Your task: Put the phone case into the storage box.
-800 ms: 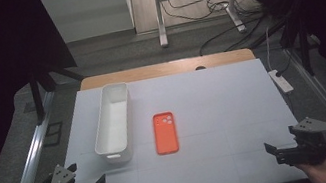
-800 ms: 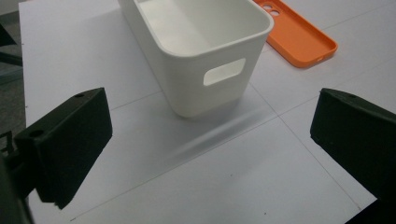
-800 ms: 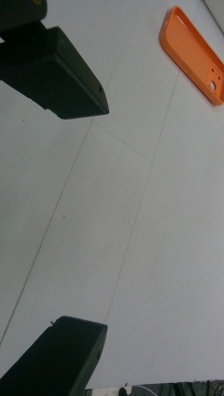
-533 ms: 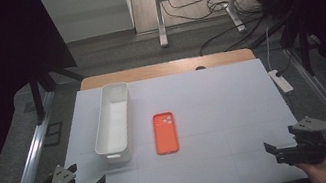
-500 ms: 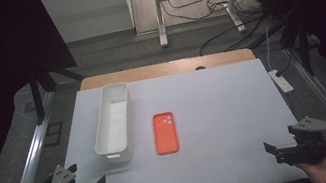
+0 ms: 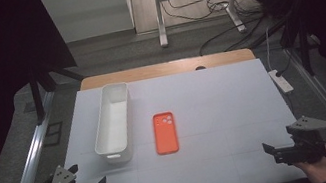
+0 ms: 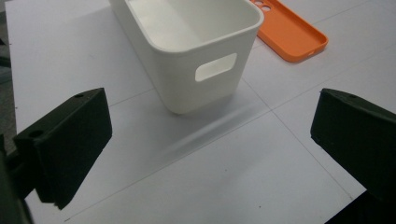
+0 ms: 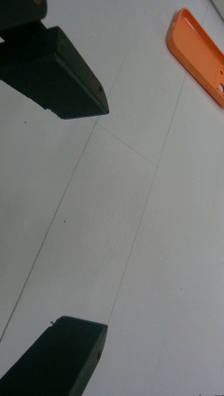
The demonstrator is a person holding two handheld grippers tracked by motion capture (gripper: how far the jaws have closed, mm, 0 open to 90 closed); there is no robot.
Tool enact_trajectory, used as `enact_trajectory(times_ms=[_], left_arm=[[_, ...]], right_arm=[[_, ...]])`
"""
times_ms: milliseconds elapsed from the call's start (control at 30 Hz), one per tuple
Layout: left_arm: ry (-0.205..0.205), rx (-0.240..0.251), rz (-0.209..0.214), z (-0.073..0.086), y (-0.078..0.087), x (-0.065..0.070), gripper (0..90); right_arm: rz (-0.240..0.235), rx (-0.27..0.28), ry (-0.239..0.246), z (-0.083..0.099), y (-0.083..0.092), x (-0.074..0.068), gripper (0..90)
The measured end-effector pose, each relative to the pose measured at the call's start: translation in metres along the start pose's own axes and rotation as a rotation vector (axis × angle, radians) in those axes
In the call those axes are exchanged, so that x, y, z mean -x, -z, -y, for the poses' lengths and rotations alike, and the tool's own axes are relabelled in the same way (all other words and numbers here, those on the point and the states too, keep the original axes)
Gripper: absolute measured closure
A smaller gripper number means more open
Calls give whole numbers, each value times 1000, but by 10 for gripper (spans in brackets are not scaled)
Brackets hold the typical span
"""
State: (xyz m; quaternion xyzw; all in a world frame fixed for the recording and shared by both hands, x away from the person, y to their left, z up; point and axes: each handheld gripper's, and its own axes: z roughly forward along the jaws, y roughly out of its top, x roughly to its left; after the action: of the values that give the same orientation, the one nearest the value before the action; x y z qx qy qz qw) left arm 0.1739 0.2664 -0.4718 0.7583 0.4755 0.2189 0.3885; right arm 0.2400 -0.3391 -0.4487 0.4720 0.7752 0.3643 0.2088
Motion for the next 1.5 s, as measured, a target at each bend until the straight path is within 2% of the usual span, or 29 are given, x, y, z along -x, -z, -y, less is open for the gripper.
enact_trajectory(times_ms=[233, 400, 567, 767, 1267, 1500], left_arm=[[-14, 1, 11, 0, 0, 1, 0], [-15, -7, 2, 0, -1, 1, 3], [-13, -10, 0, 0, -1, 1, 7], [-12, -9, 3, 0, -1, 1, 10], [-18, -17, -1, 0, -2, 1, 13], [-19, -17, -1, 0, -2, 1, 13]], right_arm=[[-37, -12, 19, -7, -5, -4, 0], [-79, -23, 33, -15, -14, -6, 0], [-90, -20, 40, -16, -18, -8, 0], [-103, -6, 72, -21, -21, -12, 0], [-160, -17, 96, -33, -35, -18, 0], [-166, -25, 112, -40, -43, -20, 0]])
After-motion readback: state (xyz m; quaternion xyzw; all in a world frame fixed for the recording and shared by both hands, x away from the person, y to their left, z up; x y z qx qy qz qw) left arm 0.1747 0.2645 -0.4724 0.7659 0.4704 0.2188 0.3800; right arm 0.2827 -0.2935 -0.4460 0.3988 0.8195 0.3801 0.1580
